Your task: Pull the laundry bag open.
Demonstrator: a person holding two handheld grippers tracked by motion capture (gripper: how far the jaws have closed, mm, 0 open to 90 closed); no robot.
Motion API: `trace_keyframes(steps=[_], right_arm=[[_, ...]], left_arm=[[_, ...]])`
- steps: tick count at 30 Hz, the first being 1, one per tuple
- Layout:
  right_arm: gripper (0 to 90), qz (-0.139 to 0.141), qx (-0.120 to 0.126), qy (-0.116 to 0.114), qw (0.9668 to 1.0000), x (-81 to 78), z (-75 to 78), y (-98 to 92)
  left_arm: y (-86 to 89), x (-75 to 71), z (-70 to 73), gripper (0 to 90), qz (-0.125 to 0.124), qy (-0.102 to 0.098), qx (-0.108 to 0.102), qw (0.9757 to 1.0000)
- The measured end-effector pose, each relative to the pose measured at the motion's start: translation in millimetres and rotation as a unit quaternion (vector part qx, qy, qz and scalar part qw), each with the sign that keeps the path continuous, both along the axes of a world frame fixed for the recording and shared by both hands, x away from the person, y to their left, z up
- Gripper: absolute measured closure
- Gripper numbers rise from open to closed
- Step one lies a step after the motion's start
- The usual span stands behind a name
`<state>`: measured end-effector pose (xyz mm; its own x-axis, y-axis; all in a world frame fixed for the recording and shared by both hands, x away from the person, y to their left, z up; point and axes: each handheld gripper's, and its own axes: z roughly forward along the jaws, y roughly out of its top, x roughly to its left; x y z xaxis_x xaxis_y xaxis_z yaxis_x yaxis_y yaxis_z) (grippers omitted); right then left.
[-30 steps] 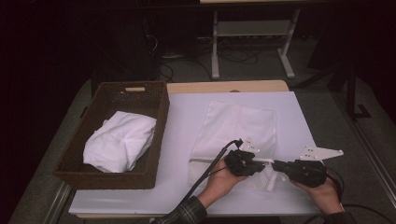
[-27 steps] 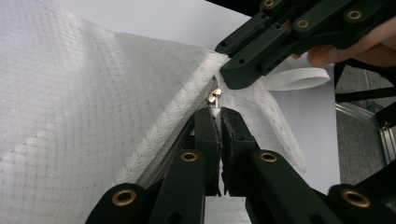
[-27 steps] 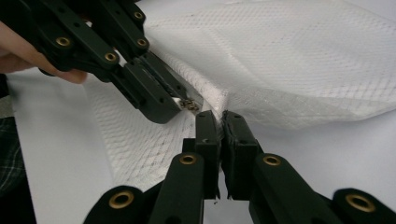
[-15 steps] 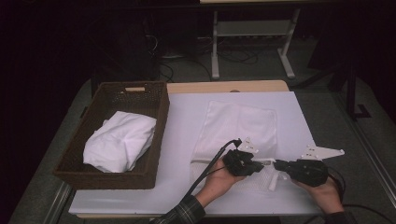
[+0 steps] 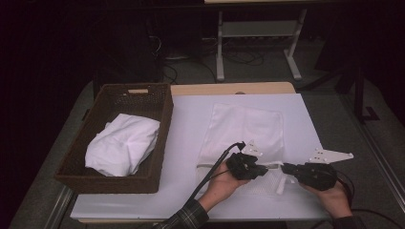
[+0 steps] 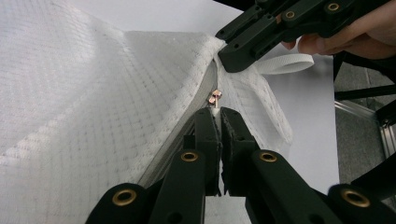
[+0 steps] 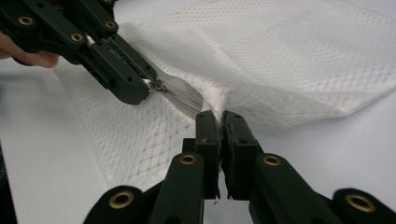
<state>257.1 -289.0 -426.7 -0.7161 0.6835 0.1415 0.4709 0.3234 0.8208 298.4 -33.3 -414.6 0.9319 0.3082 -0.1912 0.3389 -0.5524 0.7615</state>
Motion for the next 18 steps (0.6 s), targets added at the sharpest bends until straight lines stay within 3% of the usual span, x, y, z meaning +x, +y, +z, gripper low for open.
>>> trace_keyframes(steps=[18], right_arm=[[85.4, -0.002, -0.003, 0.006, 1.0000, 1.1, -2.5, -1.9]], left_arm=[[6.4, 0.5, -4.6, 86.7, 0.003, 0.007, 0.005, 1.0000]])
